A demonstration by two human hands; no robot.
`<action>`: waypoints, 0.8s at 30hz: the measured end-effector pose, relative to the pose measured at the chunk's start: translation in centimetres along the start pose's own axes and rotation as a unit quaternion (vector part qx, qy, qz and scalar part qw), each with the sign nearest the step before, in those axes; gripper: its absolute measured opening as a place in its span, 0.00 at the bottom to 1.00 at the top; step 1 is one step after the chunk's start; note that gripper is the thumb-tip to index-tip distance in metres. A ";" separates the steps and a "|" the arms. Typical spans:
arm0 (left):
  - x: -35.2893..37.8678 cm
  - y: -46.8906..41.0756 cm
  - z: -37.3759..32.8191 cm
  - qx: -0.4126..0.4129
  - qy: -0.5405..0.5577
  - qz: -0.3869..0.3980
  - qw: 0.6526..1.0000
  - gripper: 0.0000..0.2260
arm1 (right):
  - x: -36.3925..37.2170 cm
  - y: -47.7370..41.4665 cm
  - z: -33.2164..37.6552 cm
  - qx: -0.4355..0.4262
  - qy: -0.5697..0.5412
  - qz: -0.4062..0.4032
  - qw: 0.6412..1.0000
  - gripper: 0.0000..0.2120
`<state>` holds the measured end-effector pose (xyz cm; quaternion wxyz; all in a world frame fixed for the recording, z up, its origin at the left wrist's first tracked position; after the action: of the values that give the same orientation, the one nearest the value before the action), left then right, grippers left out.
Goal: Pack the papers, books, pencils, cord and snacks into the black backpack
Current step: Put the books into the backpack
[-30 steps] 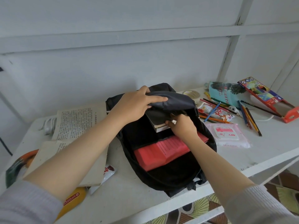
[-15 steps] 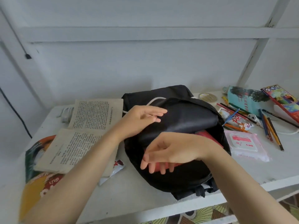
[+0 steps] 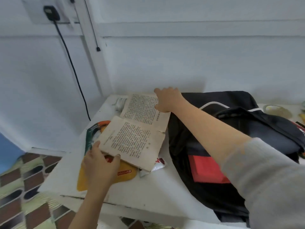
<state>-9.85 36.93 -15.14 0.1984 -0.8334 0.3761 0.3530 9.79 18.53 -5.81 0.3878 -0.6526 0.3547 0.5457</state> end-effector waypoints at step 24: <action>1.5 0.7 0.2 -0.142 0.481 0.019 0.865 0.21 | -2.9 2.4 6.1 -0.072 -0.198 -0.029 0.977 0.08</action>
<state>-9.73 35.86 -16.45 -0.1342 -0.9115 0.3869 -0.0384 4.51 22.99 -3.83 0.4179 -0.5681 0.2111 0.6768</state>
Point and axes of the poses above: each hand's wrist, its own y-axis away from the middle knuckle, its own x-axis out of the palm, z = x × y, the point moved 9 cm from there along -y, towards the middle knuckle, and after that the axes turned 4 degrees about -z, right-handed, at the moved point
